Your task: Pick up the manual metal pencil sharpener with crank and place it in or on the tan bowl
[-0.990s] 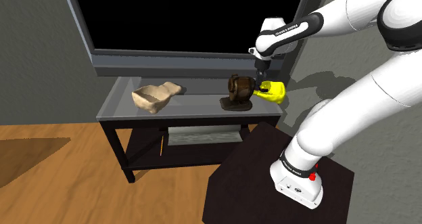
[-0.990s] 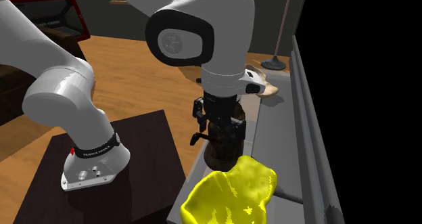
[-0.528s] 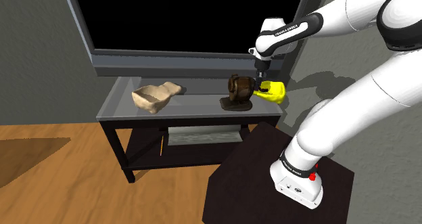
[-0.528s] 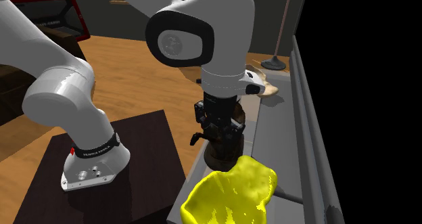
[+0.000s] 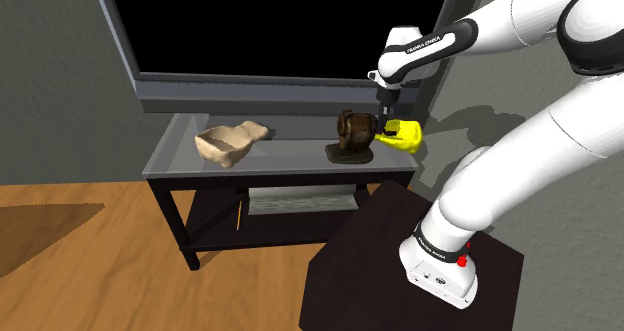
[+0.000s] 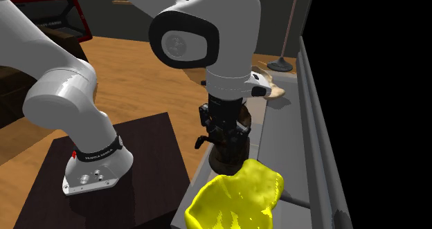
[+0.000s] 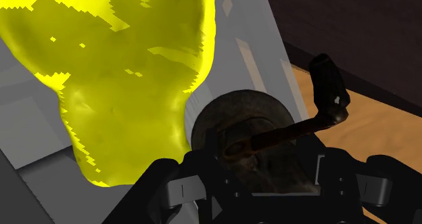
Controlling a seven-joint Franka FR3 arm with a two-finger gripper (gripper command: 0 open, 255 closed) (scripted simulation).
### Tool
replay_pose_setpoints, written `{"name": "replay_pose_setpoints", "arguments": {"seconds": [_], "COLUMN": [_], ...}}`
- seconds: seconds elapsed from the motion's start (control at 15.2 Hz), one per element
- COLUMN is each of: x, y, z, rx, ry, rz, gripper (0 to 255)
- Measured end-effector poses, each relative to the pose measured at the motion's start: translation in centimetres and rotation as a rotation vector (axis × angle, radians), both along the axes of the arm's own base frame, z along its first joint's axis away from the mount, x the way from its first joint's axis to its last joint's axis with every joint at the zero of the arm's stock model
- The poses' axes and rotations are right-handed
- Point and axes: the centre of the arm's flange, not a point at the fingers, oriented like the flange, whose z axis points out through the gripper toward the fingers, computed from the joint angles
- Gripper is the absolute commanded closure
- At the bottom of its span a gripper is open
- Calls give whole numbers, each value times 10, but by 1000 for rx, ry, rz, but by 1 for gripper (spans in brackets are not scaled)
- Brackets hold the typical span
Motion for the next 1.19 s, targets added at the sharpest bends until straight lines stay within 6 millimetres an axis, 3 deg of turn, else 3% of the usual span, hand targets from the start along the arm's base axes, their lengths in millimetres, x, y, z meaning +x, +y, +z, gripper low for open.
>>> {"name": "replay_pose_setpoints", "arguments": {"seconds": [0.26, 1.19], "x": [0, 0], "y": [1, -1], "z": [10, 83], "rx": [0, 0], "ry": [2, 2], "rz": [1, 1], "gripper": [255, 255]}}
